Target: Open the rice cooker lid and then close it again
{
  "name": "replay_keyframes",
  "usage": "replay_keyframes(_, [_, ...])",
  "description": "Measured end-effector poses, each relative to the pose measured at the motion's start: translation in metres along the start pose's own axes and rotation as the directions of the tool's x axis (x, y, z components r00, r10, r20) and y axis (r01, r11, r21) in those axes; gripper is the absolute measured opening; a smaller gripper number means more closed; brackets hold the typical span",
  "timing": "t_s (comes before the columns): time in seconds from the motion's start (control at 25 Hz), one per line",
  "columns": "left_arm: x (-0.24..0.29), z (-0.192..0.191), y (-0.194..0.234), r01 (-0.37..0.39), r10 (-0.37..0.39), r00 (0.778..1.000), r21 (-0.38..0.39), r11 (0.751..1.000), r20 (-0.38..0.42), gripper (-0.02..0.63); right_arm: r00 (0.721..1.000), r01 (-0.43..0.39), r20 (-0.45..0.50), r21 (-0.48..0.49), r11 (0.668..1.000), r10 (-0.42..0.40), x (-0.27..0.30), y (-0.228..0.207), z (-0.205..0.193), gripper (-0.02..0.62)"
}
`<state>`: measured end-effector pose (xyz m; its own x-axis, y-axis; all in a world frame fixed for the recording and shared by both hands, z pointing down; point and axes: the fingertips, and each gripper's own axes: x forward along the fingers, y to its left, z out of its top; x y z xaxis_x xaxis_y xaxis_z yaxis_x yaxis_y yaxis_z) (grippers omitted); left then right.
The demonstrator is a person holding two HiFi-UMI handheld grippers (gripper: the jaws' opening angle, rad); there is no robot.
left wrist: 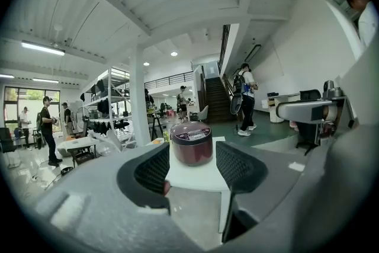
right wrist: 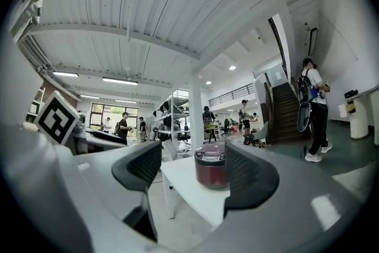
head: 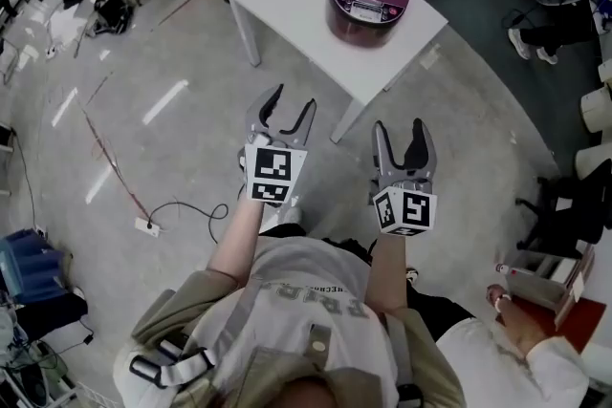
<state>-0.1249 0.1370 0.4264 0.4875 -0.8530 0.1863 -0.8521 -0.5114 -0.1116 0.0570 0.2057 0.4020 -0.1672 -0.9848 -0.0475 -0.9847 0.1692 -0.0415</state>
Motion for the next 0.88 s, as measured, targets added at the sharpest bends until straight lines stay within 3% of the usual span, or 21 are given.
replay_keyframes(0.48, [0.051,-0.015,0.029,0.047,-0.047,0.998,0.000,0.999,-0.034,0.255,0.995,0.092,-0.042,0.010,0.996,-0.092,0.041,-0.023,-0.023,0.305])
replay_keyframes(0.88, [0.126,-0.017,0.029,0.026,-0.025,0.998,0.004,1.000,-0.066,0.255,0.994,0.098,-0.058,0.032,0.995,-0.096,0.096,-0.083,-0.038,0.305])
